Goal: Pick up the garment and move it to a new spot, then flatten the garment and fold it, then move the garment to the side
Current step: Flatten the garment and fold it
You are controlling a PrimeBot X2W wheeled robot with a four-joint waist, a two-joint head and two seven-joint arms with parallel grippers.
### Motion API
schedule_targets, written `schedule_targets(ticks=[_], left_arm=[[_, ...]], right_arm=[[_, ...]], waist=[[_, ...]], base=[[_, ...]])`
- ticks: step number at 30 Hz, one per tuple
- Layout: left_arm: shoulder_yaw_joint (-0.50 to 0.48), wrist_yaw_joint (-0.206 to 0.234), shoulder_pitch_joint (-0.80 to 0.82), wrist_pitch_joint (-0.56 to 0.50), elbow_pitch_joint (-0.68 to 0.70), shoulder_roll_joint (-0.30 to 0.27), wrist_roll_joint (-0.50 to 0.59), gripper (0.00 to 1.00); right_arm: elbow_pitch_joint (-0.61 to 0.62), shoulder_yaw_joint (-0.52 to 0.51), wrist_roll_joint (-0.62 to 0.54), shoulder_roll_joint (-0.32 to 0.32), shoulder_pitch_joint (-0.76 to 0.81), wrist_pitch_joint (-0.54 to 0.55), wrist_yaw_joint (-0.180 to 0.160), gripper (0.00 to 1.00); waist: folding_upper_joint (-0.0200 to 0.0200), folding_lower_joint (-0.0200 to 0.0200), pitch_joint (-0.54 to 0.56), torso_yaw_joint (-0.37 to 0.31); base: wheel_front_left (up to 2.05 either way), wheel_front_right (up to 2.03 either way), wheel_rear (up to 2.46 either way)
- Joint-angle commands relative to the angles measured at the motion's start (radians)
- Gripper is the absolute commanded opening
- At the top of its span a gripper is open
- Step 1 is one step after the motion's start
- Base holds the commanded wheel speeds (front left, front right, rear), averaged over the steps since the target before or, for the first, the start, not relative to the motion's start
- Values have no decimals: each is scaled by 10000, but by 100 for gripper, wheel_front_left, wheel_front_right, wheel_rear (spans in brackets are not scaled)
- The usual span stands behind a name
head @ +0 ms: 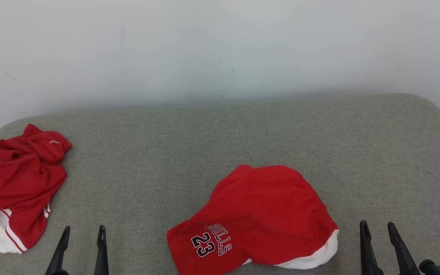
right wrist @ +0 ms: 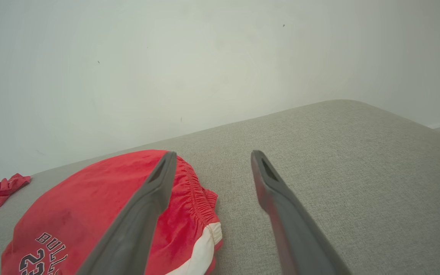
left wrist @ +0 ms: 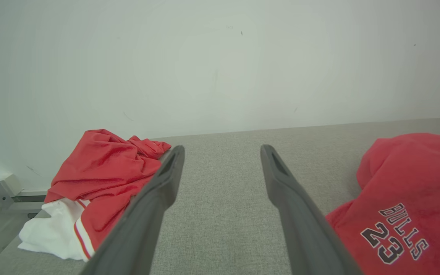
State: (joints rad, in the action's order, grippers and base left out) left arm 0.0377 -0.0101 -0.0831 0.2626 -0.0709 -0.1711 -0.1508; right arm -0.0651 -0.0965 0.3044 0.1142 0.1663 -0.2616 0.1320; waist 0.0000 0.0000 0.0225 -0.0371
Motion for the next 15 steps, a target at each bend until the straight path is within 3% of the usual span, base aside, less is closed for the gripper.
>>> schedule_targets(ticks=[1, 15], left_arm=[[6, -47, -153, 34, 53, -40, 13, 100], [109, -14, -157, 34, -171, -105, 119, 100]], right_arm=[[33, 0, -78, -83, 82, -45, -26, 100], [16, 0, -162, -132, 116, -48, -26, 100]], waist=[[0, 0, 1, -15], [0, 0, -5, -17]], base=[[0, 0, 0], [0, 0, 0]])
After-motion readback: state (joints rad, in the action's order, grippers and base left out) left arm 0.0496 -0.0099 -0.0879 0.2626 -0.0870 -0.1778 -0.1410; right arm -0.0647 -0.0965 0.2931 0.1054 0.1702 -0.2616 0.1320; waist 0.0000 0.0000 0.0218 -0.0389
